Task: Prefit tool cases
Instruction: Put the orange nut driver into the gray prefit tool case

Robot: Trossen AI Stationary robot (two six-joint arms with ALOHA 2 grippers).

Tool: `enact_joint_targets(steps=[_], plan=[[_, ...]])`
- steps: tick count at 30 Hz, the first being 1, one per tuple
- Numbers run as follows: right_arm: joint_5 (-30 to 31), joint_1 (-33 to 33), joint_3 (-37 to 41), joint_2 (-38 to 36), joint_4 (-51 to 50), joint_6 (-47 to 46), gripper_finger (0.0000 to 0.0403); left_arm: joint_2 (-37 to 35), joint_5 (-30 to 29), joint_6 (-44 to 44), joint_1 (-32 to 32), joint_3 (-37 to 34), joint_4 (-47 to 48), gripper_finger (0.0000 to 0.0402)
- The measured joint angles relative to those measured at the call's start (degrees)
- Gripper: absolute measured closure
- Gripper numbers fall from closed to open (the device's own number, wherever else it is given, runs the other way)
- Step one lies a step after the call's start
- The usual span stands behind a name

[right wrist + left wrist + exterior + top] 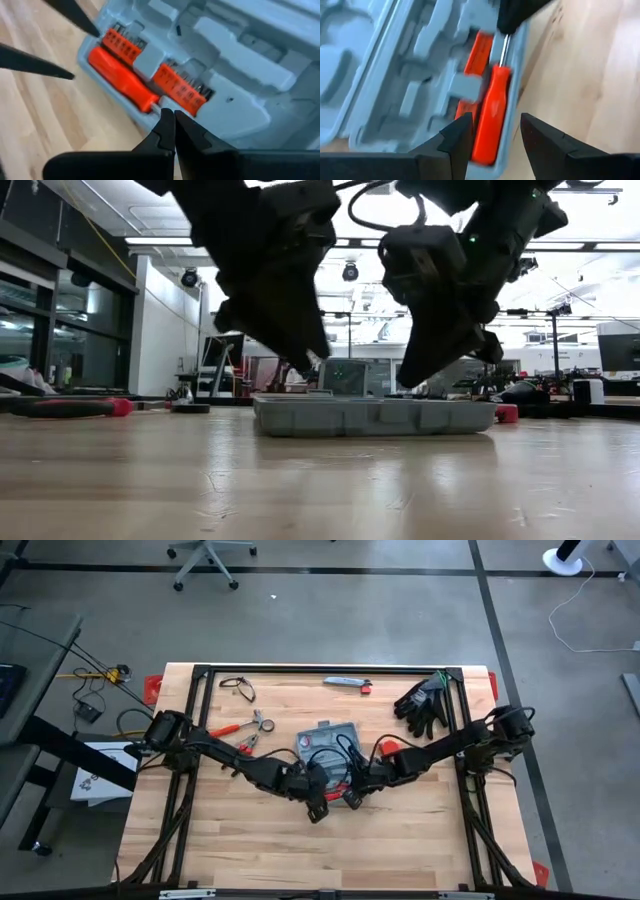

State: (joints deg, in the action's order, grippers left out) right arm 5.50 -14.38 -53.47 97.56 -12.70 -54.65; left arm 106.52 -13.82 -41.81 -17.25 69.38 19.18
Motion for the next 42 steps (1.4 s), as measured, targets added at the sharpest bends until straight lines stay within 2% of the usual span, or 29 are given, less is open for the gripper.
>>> enact_joint_targets(steps=[3,9,15,20,28,34,38,42], plan=[[0.0,-0.4,0.0,0.0,0.1,-0.6,0.0403,0.6,0.6,0.5,1.1,0.0,-0.6,0.0253],[-0.1,-0.4,0.0,1.8,-0.3,-0.6,0.0403,4.8,6.2,1.9,3.0,0.0,-4.6,0.0271],[-3.7,-0.4,-0.4,5.2,-0.2,-0.6,0.0403,8.7,10.4,0.2,3.8,0.3,-6.1,0.028],[-4.1,-0.4,-0.3,4.4,-1.4,-0.6,0.0403,9.4,10.7,0.3,3.7,0.3,-6.1,0.0282],[-1.0,-1.2,-0.1,-1.8,-1.7,-0.6,0.0403,9.6,10.6,0.5,3.7,0.3,-6.6,0.0282],[-1.2,-2.2,0.0,1.6,-1.7,-1.2,0.0403,9.6,10.7,1.0,3.8,0.2,-6.6,0.0282],[-4.5,-2.2,-0.4,5.1,-1.0,-1.9,0.0403,9.6,10.8,1.1,3.8,0.1,-6.6,0.0282],[-5.0,-2.3,-0.3,4.4,-0.9,-1.9,0.0403,9.5,11.1,1.1,3.8,0.1,-6.6,0.0282]])
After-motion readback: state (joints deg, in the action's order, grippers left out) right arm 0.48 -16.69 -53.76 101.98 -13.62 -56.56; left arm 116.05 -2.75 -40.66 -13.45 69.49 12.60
